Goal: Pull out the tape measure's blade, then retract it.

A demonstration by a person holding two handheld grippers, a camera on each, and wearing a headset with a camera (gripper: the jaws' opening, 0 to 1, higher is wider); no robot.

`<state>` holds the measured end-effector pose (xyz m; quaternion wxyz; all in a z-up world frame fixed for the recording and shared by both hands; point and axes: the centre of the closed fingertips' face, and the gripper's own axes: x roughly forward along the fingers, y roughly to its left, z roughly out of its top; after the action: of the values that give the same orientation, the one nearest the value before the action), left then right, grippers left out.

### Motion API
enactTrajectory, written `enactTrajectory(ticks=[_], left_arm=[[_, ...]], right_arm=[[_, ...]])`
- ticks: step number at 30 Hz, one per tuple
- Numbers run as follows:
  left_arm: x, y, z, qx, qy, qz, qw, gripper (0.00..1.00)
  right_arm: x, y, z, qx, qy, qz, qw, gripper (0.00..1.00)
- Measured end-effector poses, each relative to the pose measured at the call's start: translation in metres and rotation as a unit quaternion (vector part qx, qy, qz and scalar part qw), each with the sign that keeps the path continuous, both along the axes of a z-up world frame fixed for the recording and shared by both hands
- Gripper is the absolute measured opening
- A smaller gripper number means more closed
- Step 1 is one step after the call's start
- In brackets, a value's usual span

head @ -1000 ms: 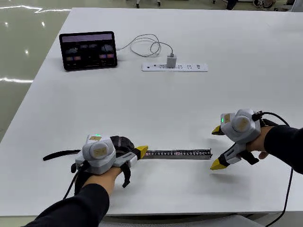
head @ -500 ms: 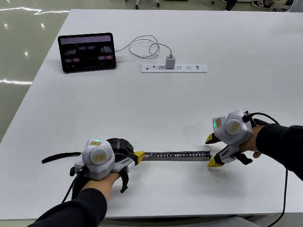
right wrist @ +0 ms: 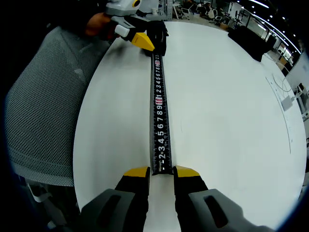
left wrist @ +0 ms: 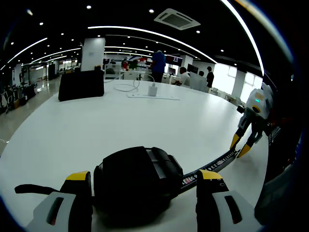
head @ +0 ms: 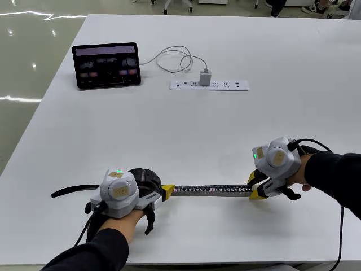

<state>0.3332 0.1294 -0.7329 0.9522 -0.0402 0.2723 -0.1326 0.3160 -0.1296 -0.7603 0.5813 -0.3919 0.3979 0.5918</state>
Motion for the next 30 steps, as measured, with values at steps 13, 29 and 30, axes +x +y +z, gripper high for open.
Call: enactTrajectory(ticks=[13,29,30], left_arm=[[0.0013,0.0009,-0.0004,0.004,0.000,0.003,1.0000,0.83],[0.0037,-0.0010,0.0002,0.015,-0.007,0.005,0.9998,0.78],[0.0038,-0.0012,0.0003,0.016,-0.007,0.005,0.9998,0.79]], right_arm=[[0.0011,0.0010,-0.0020,-0.030,-0.008,0.020,0.9993,0.11],[0.0032,0.0002,-0.0029,-0.035,-0.005,-0.033,0.9988,0.11],[0.0031,0.0001,-0.0030,-0.040,-0.004,-0.035,0.9986,0.11]])
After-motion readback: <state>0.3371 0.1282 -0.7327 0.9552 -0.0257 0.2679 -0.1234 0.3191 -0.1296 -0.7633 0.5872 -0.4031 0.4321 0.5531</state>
